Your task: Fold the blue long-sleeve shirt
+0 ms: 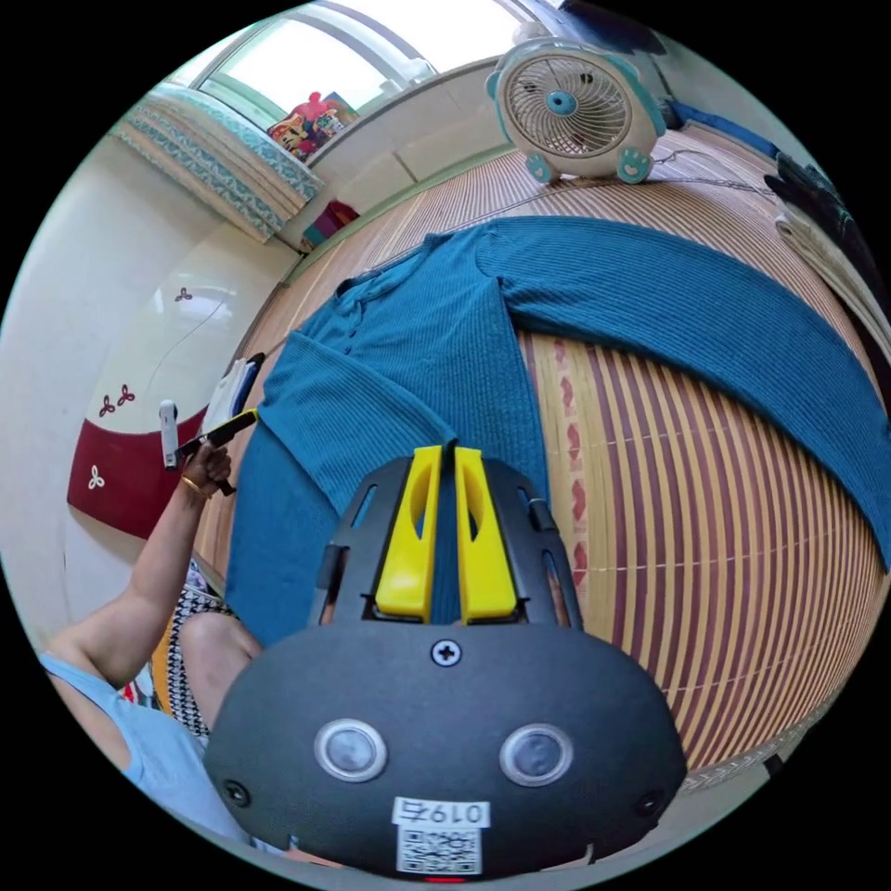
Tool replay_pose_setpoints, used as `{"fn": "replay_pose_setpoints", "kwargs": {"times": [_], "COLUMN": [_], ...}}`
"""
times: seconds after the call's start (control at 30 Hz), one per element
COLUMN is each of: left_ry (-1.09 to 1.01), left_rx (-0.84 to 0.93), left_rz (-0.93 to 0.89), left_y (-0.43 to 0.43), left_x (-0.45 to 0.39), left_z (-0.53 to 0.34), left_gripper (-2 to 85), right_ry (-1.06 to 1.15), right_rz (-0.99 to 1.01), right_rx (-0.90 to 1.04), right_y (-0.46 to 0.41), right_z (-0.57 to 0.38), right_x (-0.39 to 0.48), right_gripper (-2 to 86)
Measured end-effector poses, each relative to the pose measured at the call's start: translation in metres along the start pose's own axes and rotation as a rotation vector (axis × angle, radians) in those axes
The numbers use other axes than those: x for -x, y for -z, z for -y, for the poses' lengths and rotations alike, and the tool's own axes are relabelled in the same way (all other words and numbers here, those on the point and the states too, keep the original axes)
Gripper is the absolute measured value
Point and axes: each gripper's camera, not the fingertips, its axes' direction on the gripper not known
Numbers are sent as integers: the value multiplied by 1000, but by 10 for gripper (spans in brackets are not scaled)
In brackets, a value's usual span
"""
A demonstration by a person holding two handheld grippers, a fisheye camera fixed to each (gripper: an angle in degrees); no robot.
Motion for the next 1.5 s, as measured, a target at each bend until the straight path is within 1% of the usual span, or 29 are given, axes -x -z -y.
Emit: {"fn": "replay_pose_setpoints", "kwargs": {"times": [0.1, 0.2, 0.23, 0.27, 0.3, 0.37, 0.43, 0.47, 0.5, 0.57, 0.63, 0.7, 0.77, 0.87, 0.93, 1.07, 1.23, 1.33, 1.4, 1.5], "left_ry": [-21, -44, -45, -42, -40, -46, -67, -84, -92, -156, -176, -171, -147, -105, -88, -81, -70, -81, -88, -93], "left_rx": [-3, -7, -10, -12, -13, -16, -20, -22, -24, -20, -20, -19, -14, -20, -19, -12, -16, -16, -17, -20], "left_rz": [30, 67, 72, 79, 83, 115, 151, 175, 185, 230, 242, 225, 164, 69, 31, 10, -10, 14, 30, 43], "left_y": [1, 2, 2, 2, 2, 3, 3, 3, 3, 1, 1, 1, 2, 3, 3, 3, 5, 7, 7, 9], "left_x": [-9, -18, -21, -24, -25, -33, -41, -46, -49, -59, -62, -61, -53, -40, -35, -32, -29, -33, -35, -36], "left_z": [-2, -4, -4, -5, -6, -8, -10, -11, -12, -12, -13, -14, -13, -15, -15, -15, -17, -18, -19, -20], "left_gripper": [8, 9, 9, 9, 9, 9, 10, 11, 12, 14, 15, 16, 16, 15, 15, 14, 15, 15, 15, 15], "right_ry": [4, 15, 50, 115, 155, 325, 426, 519, 562, 710, 757, 751, 727, 732, 733, 685, 663, 652, 651, 643], "right_rz": [-56, -195, -230, -176, -122, 97, 210, 247, 249, 219, 237, 255, 189, 105, 64, 31, -2, -9, 5, 29], "right_rx": [-34, -105, -152, -199, -207, -149, -108, -69, -45, 44, 125, 212, 314, 438, 481, 571, 651, 683, 673, 630], "right_y": [18, 45, 56, 66, 68, 67, 59, 50, 44, 15, -9, -36, -72, -109, -122, -137, -142, -143, -139, -129], "right_z": [11, 24, 31, 43, 51, 99, 144, 177, 193, 258, 307, 353, 402, 441, 459, 497, 521, 530, 534, 541], "right_x": [15, 38, 53, 71, 81, 128, 166, 196, 212, 275, 313, 342, 374, 408, 425, 449, 473, 484, 490, 494], "right_gripper": [39, 37, 24, 12, 8, -1, 2, 12, 17, 41, 46, 48, 51, 62, 68, 73, 70, 48, 5, -6]}}
